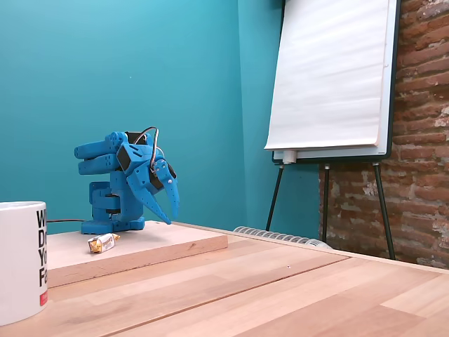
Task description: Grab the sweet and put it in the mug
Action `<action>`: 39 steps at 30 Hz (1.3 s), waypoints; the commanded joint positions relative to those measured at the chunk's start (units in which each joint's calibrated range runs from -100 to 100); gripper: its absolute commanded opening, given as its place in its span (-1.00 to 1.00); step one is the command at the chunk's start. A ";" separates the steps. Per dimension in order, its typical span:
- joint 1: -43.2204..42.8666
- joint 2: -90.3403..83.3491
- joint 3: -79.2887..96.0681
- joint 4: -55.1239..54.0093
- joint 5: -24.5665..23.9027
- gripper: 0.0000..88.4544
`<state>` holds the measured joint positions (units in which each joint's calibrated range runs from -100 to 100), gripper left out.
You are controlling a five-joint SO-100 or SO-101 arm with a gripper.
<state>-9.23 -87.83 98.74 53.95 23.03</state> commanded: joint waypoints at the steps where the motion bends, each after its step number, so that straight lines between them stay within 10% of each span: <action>1: -0.57 -0.38 0.90 -0.88 -0.10 -0.93; 39: -4.49 -0.38 -0.80 0.01 -0.20 -0.93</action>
<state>-13.22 -87.83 98.92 54.03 22.83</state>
